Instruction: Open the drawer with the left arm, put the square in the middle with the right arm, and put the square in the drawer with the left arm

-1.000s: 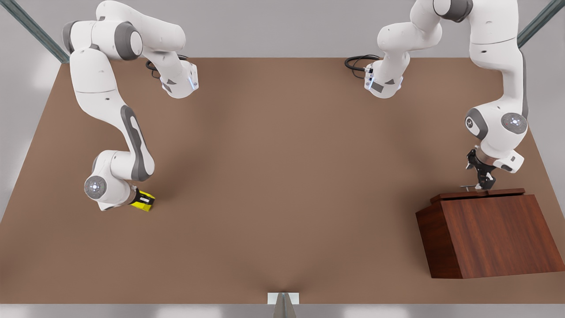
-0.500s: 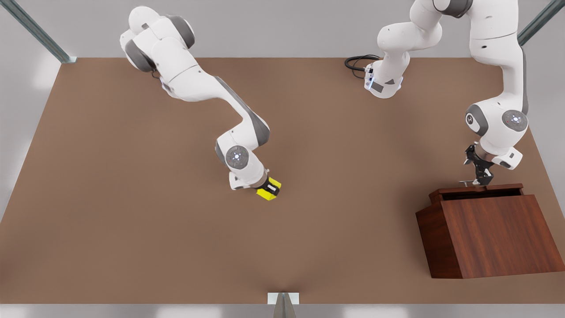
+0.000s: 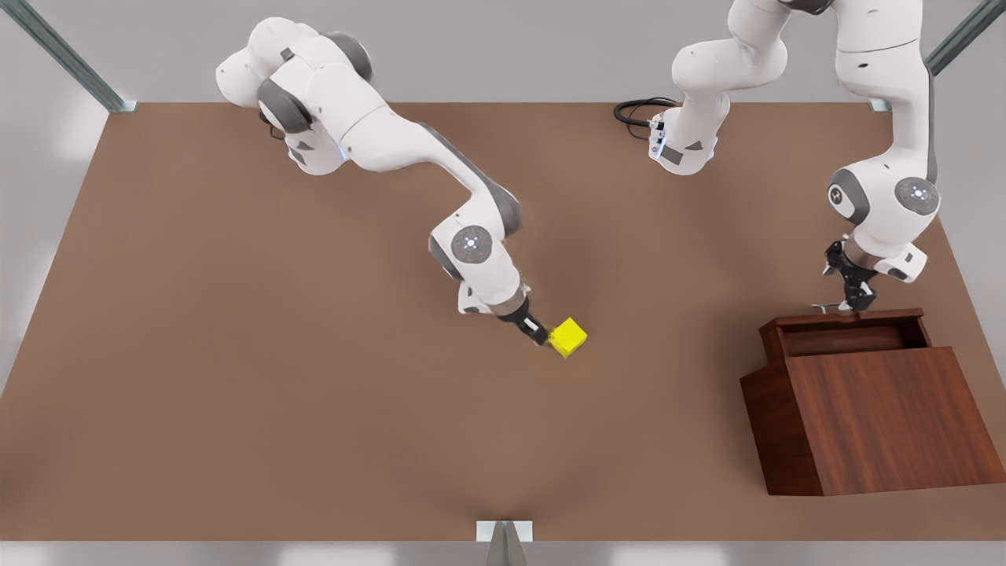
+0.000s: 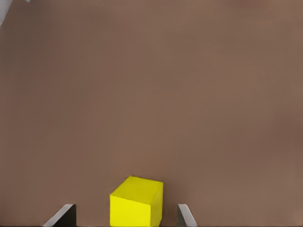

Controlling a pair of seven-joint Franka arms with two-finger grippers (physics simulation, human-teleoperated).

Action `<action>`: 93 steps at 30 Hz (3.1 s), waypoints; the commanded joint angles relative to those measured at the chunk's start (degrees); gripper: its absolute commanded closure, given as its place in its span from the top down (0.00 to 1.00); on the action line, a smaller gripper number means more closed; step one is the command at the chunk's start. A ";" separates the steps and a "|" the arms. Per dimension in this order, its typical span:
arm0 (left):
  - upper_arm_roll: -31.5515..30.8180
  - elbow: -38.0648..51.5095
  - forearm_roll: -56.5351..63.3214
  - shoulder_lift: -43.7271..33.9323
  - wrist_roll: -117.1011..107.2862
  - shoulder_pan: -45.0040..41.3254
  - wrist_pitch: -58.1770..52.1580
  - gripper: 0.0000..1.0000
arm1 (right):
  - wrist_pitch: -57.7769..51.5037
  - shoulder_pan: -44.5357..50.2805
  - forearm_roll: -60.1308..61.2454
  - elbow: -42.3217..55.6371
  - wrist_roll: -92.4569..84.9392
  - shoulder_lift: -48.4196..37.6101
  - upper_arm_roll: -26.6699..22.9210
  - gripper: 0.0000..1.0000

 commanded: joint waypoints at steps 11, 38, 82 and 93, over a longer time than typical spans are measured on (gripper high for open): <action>1.06 -4.09 0.27 -4.21 0.00 -0.01 -1.96 1.00 | -38.65 -34.25 -12.47 -13.53 -71.80 -35.80 -4.82 1.00; -22.92 58.30 -4.83 22.51 44.20 -26.20 -41.59 1.00 | -40.58 -34.07 -6.85 -5.79 -80.41 -32.81 -12.38 1.00; -24.16 39.06 8.09 32.27 84.55 -34.64 -20.59 1.00 | -40.76 -34.16 -4.12 -4.56 -80.41 -32.02 -12.30 1.00; -24.07 39.06 8.01 35.34 84.55 -34.64 -17.34 1.00 | -40.50 -34.16 -4.04 -4.56 -80.32 -31.93 -12.30 1.00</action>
